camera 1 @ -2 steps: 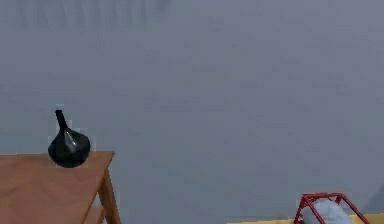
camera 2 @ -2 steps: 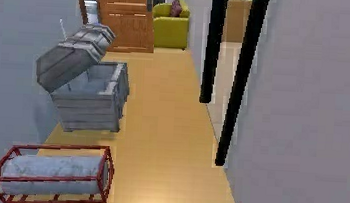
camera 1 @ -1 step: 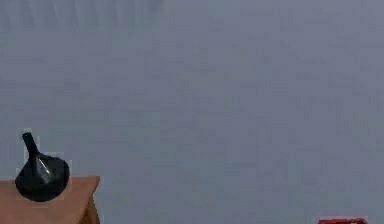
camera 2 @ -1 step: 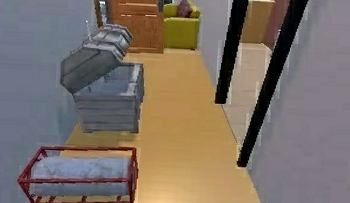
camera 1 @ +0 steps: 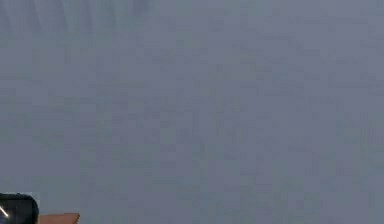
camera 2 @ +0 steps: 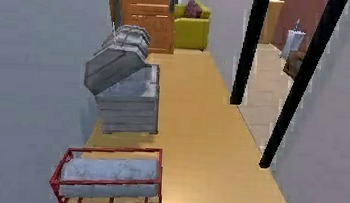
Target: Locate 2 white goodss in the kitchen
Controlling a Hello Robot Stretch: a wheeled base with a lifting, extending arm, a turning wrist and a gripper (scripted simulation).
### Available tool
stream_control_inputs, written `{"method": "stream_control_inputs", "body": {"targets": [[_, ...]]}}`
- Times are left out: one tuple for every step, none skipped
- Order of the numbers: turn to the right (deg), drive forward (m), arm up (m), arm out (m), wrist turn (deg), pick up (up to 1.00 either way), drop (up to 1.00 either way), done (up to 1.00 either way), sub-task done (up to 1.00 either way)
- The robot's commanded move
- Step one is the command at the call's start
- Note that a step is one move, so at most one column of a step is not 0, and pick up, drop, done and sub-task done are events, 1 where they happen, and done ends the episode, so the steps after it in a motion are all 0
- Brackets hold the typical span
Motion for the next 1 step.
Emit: {"method": "stream_control_inputs", "body": {"targets": [[45.0,0.0,0.0,0.0,0.0,0.0,0.0,0.0,0.0]]}}
